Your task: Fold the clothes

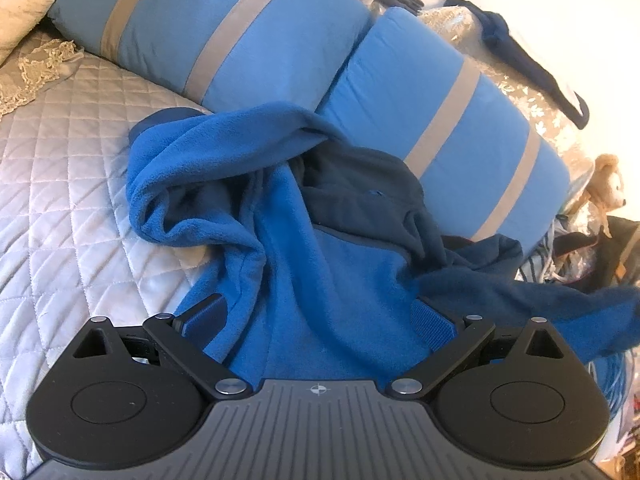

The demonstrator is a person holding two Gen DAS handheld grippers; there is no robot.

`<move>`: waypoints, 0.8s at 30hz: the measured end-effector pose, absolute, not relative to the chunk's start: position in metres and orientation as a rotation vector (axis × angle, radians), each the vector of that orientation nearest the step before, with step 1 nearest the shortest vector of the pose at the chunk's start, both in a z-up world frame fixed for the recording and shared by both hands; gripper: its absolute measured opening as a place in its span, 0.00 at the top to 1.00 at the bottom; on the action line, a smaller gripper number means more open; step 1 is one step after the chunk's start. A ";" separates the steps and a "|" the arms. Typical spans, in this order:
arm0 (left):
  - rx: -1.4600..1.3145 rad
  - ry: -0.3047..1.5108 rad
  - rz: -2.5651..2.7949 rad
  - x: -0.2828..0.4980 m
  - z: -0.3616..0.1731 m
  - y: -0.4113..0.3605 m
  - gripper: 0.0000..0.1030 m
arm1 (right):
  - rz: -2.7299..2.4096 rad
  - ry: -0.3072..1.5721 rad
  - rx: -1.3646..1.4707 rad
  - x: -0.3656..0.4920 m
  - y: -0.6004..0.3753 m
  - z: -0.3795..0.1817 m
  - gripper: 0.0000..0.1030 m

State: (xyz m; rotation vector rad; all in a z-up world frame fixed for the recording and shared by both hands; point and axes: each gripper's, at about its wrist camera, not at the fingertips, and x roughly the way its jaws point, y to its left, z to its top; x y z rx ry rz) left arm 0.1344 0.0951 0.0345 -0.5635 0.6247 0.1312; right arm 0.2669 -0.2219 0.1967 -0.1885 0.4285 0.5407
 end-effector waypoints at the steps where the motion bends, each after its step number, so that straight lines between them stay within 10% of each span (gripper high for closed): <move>1: -0.564 0.625 0.128 0.135 0.035 0.094 0.03 | 0.522 0.454 -0.181 0.274 -0.239 0.204 0.90; 24: -0.572 0.551 0.167 0.133 0.042 0.090 0.03 | -0.244 0.667 -0.126 0.315 -0.535 0.136 0.92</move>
